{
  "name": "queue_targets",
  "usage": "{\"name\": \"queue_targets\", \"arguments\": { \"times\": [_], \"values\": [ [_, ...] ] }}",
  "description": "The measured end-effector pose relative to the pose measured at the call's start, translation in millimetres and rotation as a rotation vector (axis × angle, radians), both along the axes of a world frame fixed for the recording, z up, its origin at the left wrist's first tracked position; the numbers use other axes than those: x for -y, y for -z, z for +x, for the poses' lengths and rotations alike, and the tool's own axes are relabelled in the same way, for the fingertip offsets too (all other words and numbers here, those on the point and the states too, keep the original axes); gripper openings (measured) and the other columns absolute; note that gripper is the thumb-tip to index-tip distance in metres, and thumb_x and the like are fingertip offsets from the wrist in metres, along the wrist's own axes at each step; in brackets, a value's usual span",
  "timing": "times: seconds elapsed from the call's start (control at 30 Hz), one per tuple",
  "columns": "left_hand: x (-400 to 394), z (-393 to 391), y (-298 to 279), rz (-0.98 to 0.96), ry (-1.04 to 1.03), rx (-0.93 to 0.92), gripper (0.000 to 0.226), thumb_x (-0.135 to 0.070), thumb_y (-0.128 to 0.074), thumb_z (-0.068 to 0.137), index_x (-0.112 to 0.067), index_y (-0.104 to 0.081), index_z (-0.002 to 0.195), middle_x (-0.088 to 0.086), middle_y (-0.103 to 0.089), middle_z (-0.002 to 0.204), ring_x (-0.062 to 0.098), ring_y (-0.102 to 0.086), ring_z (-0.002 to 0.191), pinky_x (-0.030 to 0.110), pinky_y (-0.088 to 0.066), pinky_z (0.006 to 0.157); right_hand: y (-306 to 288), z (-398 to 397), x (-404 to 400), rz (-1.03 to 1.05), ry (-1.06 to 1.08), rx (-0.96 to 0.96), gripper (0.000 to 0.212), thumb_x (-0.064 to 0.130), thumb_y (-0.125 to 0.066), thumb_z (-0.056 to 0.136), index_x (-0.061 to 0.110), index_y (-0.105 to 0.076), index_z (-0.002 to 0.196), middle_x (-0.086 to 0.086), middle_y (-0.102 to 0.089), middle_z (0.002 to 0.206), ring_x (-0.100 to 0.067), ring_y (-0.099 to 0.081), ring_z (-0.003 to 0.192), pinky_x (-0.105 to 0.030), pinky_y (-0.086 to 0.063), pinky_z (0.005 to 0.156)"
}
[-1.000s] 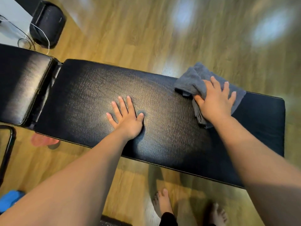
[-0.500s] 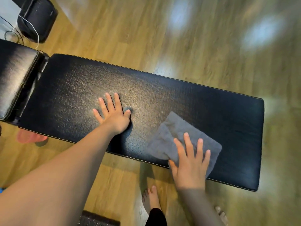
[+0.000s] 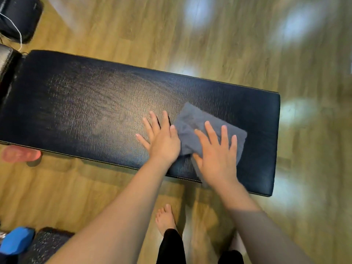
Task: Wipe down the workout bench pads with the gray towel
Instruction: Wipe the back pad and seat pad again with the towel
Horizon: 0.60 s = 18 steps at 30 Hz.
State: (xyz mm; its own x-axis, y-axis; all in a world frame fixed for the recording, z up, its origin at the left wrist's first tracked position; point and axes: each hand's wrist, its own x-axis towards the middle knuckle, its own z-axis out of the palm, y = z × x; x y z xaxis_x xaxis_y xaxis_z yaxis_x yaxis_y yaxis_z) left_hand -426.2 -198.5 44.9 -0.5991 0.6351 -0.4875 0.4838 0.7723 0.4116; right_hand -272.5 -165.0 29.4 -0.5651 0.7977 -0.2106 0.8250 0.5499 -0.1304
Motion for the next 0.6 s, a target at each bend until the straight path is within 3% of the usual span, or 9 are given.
{"name": "queue_targets", "arguments": {
  "times": [0.1, 0.2, 0.3, 0.5, 0.6],
  "values": [
    [-7, 13, 10, -0.087, -0.043, 0.044, 0.059, -0.048, -0.017, 0.104, -0.036, 0.004, 0.158, 0.000, 0.030, 0.163, 0.025, 0.033, 0.148, 0.063, 0.023, 0.112, 1, -5, -50, -0.012, 0.090, -0.027, 0.066, 0.044, -0.061, 0.090, 0.032, -0.035, 0.149, 0.001, -0.021, 0.165, -0.043, -0.012, 0.150, -0.067, -0.012, 0.116],
    [-6, 13, 16, -0.194, 0.067, -0.001, 0.073, -0.056, -0.023, 0.100, -0.034, 0.024, 0.152, 0.005, 0.043, 0.156, 0.031, 0.042, 0.142, 0.065, 0.025, 0.108, -1, -8, -105, -0.043, 0.186, -0.033, 0.065, 0.047, -0.053, 0.095, 0.034, -0.025, 0.152, 0.005, -0.009, 0.167, -0.040, -0.001, 0.152, -0.066, -0.005, 0.118],
    [-11, 14, 14, -0.262, 0.084, 0.000, 0.077, -0.058, -0.023, 0.100, -0.032, 0.030, 0.150, 0.007, 0.047, 0.153, 0.034, 0.044, 0.140, 0.069, 0.022, 0.108, -3, -8, -136, -0.061, 0.212, -0.027, 0.063, 0.048, -0.051, 0.097, 0.034, -0.024, 0.152, 0.005, -0.009, 0.167, -0.040, 0.001, 0.152, -0.066, -0.005, 0.118],
    [-13, 13, 10, -0.315, 0.100, 0.019, 0.076, -0.058, -0.021, 0.101, -0.033, 0.032, 0.149, 0.007, 0.048, 0.152, 0.035, 0.044, 0.139, 0.069, 0.019, 0.110, -4, 11, -86, -0.048, 0.226, -0.086, 0.059, 0.042, -0.055, 0.095, 0.030, -0.032, 0.149, 0.001, -0.014, 0.166, -0.044, -0.004, 0.151, -0.068, -0.006, 0.117],
    [-15, 16, 9, -0.322, 0.095, 0.004, 0.076, -0.058, -0.021, 0.101, -0.034, 0.033, 0.149, 0.006, 0.047, 0.153, 0.034, 0.044, 0.140, 0.069, 0.019, 0.111, -6, 35, -38, -0.029, 0.180, -0.062, 0.063, 0.040, -0.065, 0.089, 0.029, -0.040, 0.145, -0.002, -0.023, 0.164, -0.046, -0.011, 0.149, -0.069, -0.012, 0.115]
  ]
}}
